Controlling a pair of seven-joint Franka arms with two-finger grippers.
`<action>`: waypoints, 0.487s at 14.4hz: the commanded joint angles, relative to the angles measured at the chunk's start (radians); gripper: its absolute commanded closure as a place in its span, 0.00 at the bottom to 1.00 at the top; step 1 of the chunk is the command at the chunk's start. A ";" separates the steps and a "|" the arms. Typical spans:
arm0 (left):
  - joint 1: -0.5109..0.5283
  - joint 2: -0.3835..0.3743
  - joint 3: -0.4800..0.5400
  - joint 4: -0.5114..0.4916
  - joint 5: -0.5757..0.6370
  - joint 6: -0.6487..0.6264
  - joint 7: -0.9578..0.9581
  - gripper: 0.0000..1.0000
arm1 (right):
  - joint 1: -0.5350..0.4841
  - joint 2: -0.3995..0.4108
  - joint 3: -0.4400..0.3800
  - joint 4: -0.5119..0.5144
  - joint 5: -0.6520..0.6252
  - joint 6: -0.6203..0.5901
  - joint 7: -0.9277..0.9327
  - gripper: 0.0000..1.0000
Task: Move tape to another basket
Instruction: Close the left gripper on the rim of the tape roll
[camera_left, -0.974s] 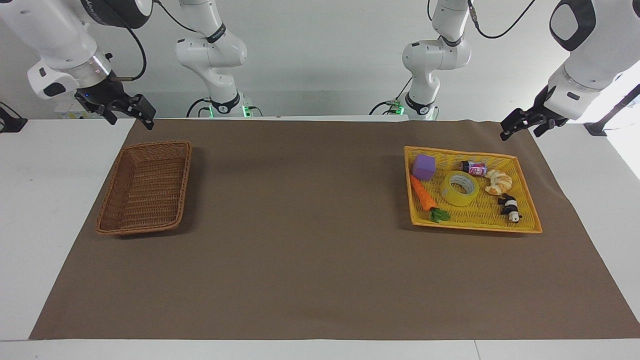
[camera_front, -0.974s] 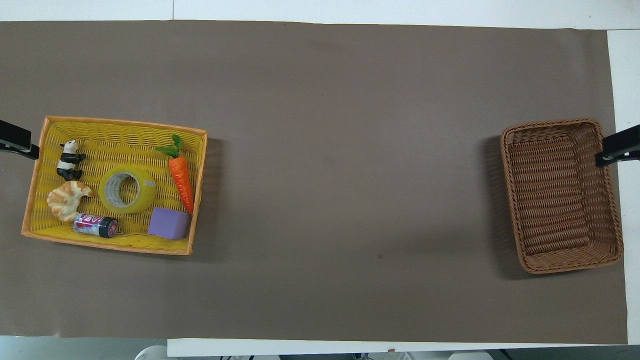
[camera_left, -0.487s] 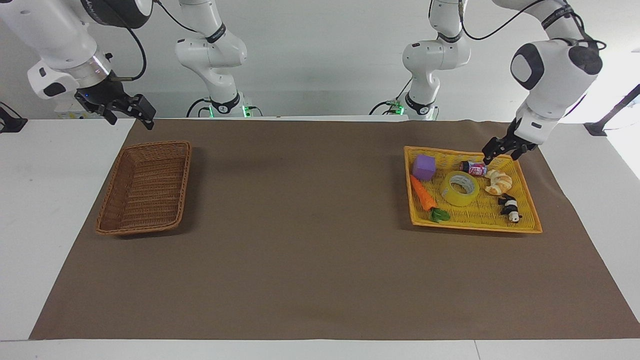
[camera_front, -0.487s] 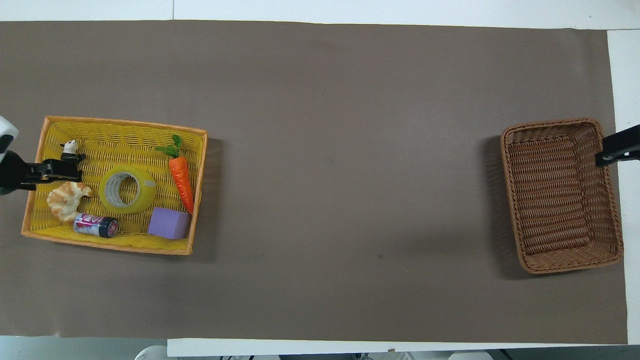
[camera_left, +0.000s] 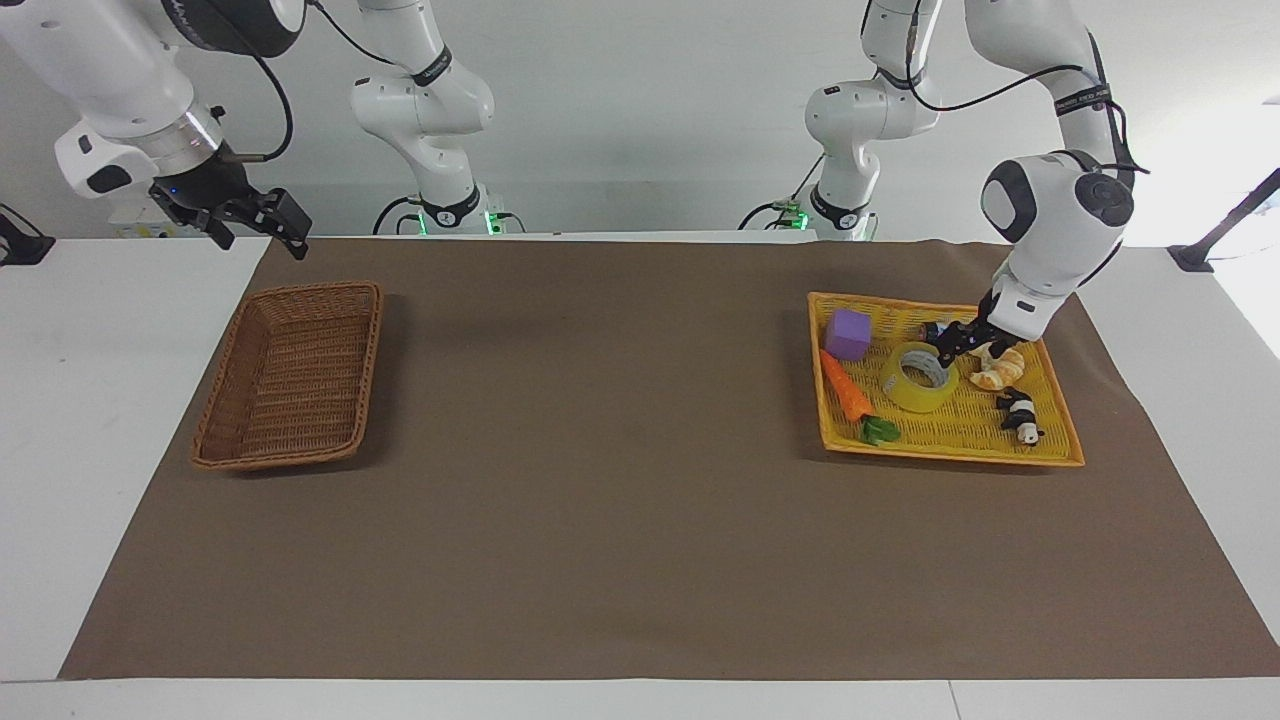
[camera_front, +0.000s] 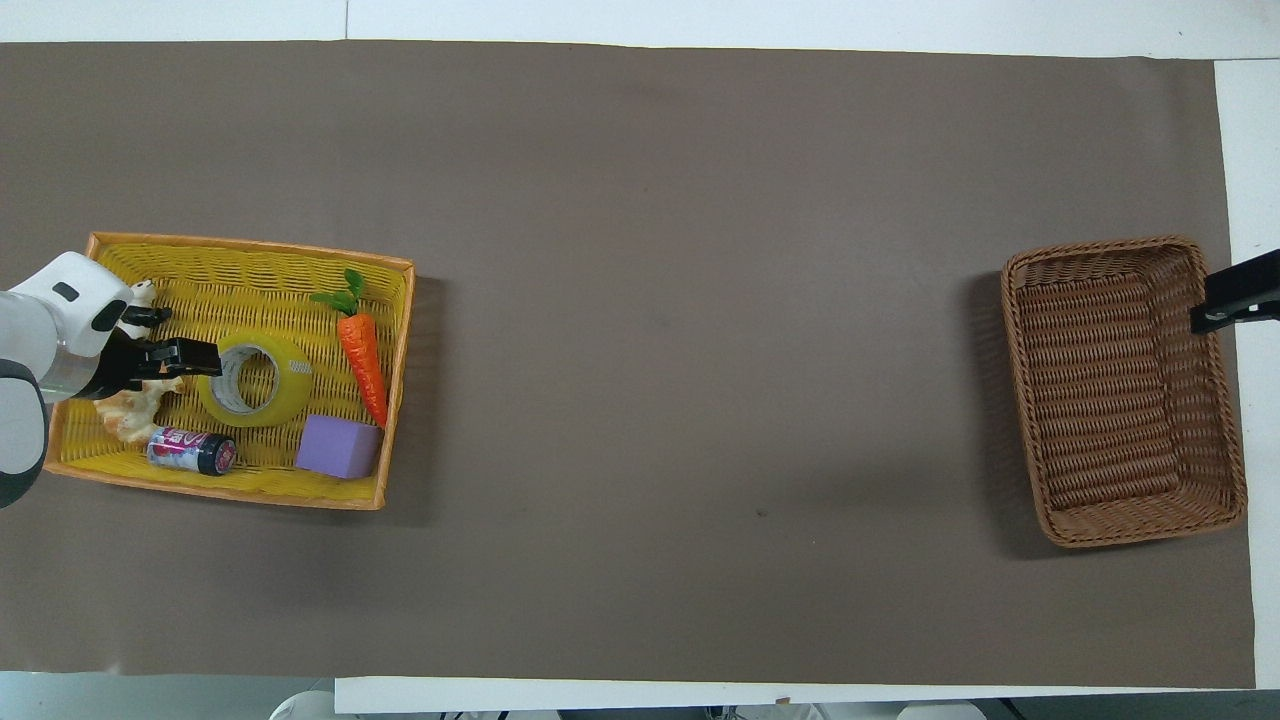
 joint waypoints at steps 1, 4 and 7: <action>0.008 0.008 -0.004 -0.053 -0.007 0.075 0.004 0.04 | -0.002 -0.028 0.002 -0.031 0.000 0.008 -0.020 0.01; 0.009 0.016 -0.004 -0.058 -0.007 0.093 0.005 0.14 | -0.002 -0.028 0.002 -0.031 0.000 0.008 -0.020 0.01; -0.005 0.007 -0.005 -0.082 -0.007 0.092 0.002 0.45 | -0.002 -0.028 0.002 -0.031 0.000 0.008 -0.020 0.01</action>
